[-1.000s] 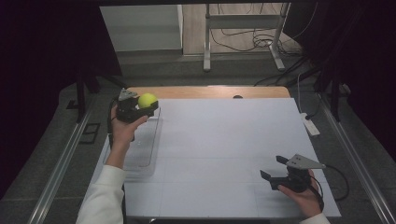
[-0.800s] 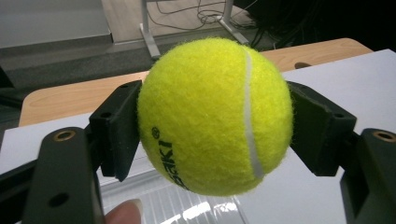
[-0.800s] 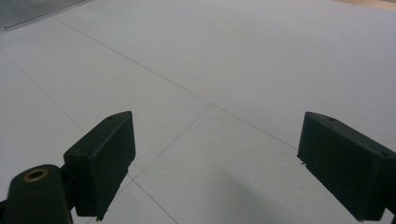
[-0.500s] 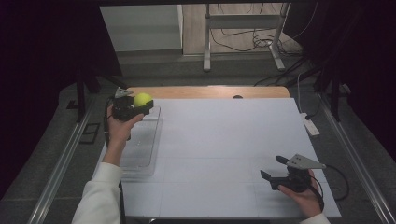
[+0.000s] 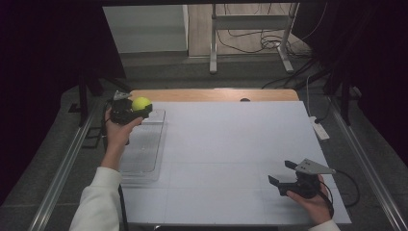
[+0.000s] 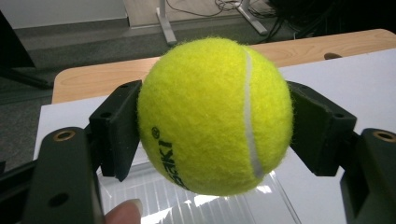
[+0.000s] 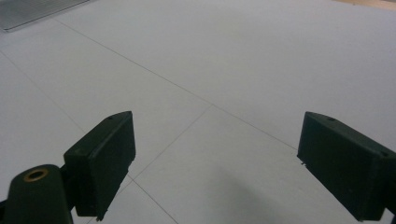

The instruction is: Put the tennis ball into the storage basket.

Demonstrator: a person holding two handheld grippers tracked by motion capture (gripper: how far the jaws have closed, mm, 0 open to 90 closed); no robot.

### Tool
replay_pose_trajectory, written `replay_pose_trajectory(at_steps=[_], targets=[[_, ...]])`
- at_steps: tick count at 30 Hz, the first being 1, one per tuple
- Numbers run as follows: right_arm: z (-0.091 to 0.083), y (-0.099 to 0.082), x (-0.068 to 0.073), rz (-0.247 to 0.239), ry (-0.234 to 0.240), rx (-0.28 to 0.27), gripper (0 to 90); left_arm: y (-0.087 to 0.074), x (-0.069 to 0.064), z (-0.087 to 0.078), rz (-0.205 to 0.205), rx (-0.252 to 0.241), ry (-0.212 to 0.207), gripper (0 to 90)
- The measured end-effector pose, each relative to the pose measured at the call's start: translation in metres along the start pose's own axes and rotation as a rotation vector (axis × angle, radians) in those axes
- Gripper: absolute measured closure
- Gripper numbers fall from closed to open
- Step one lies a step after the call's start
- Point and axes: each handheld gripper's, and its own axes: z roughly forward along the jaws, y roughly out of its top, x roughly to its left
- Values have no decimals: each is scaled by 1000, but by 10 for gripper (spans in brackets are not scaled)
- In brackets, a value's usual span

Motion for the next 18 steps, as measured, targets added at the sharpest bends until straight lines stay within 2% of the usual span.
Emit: replay_pose_trajectory(at_steps=[18], targets=[[1,0,0,3,3,2,116,-3,9,3,-2,38,35,268]])
